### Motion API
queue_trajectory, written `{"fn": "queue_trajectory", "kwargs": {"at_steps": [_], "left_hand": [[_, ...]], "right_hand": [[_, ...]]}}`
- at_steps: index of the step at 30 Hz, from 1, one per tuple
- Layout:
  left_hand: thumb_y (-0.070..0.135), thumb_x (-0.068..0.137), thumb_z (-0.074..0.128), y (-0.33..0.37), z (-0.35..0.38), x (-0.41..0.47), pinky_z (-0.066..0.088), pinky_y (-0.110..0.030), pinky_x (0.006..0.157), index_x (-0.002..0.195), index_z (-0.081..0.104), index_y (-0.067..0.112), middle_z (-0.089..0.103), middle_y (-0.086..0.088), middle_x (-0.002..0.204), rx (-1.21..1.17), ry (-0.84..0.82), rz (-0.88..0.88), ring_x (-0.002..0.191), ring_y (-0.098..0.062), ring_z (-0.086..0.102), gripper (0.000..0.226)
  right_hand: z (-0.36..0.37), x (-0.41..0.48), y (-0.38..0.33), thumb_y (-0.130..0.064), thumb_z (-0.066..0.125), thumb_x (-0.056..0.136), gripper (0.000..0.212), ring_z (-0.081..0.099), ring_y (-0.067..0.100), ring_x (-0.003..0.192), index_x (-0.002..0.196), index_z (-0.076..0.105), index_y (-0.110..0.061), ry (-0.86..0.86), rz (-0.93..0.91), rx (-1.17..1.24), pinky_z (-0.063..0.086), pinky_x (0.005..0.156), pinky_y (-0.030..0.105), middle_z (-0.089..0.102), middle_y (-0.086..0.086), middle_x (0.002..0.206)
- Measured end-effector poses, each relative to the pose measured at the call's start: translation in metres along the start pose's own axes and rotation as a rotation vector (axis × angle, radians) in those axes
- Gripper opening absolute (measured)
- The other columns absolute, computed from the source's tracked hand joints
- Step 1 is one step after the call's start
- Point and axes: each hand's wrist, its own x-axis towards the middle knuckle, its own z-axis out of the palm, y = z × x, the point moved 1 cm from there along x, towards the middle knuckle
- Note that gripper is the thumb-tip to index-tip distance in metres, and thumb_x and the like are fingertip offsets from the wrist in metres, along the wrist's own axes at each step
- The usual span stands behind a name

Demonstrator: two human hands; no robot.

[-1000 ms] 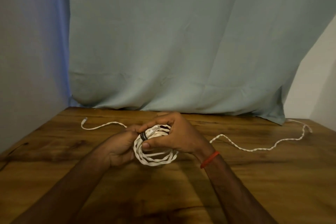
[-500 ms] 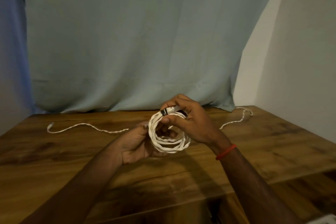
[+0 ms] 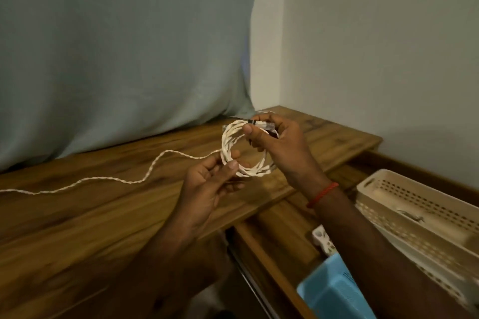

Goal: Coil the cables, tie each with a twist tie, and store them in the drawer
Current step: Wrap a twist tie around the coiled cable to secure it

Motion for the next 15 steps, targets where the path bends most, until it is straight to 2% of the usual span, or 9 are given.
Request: {"fn": "queue_trajectory", "kwargs": {"at_steps": [3, 6, 9, 13, 15], "left_hand": [[0.021, 0.085, 0.065, -0.013, 0.023, 0.004, 0.058, -0.028, 0.074, 0.119, 0.066, 0.008, 0.076, -0.015, 0.102, 0.045, -0.063, -0.051, 0.090, -0.022, 0.073, 0.037], [0.010, 0.094, 0.061, -0.025, 0.049, 0.008, 0.059, -0.024, 0.070, 0.120, 0.065, 0.005, 0.076, -0.015, 0.102, 0.029, -0.115, -0.143, 0.087, -0.020, 0.074, 0.027], [0.007, 0.095, 0.060, -0.037, 0.070, 0.015, 0.061, -0.031, 0.078, 0.119, 0.065, 0.003, 0.076, -0.015, 0.102, 0.032, -0.145, -0.218, 0.092, -0.023, 0.074, 0.025], [0.011, 0.091, 0.068, -0.054, 0.097, 0.017, 0.060, -0.030, 0.078, 0.111, 0.070, 0.003, 0.077, -0.013, 0.098, 0.062, -0.158, -0.261, 0.092, -0.022, 0.073, 0.022], [0.012, 0.089, 0.071, -0.064, 0.111, 0.015, 0.060, -0.029, 0.075, 0.108, 0.072, 0.001, 0.077, -0.015, 0.097, 0.086, -0.178, -0.277, 0.089, -0.022, 0.073, 0.022]], "right_hand": [[-0.036, -0.012, 0.001, -0.013, 0.079, 0.084, 0.023, 0.065, 0.016, 0.068, 0.100, 0.071, 0.001, 0.033, 0.093, -0.024, 0.052, 0.067, 0.028, 0.072, 0.009, 0.076], [-0.073, -0.024, 0.003, -0.014, 0.080, 0.083, 0.023, 0.070, 0.025, 0.077, 0.103, 0.072, -0.006, 0.069, 0.179, -0.057, 0.058, 0.081, 0.039, 0.076, 0.011, 0.086], [-0.104, -0.035, -0.001, -0.020, 0.078, 0.085, 0.020, 0.075, 0.025, 0.090, 0.102, 0.077, -0.010, 0.028, 0.238, -0.222, 0.057, 0.090, 0.041, 0.078, 0.008, 0.093], [-0.150, -0.048, -0.009, -0.032, 0.076, 0.086, 0.029, 0.073, 0.036, 0.088, 0.092, 0.078, -0.004, 0.007, 0.353, -0.409, 0.055, 0.080, 0.042, 0.077, 0.012, 0.087], [-0.168, -0.059, -0.011, -0.030, 0.075, 0.087, 0.029, 0.074, 0.031, 0.078, 0.092, 0.077, -0.002, 0.007, 0.409, -0.427, 0.055, 0.073, 0.038, 0.077, 0.013, 0.085]]}}
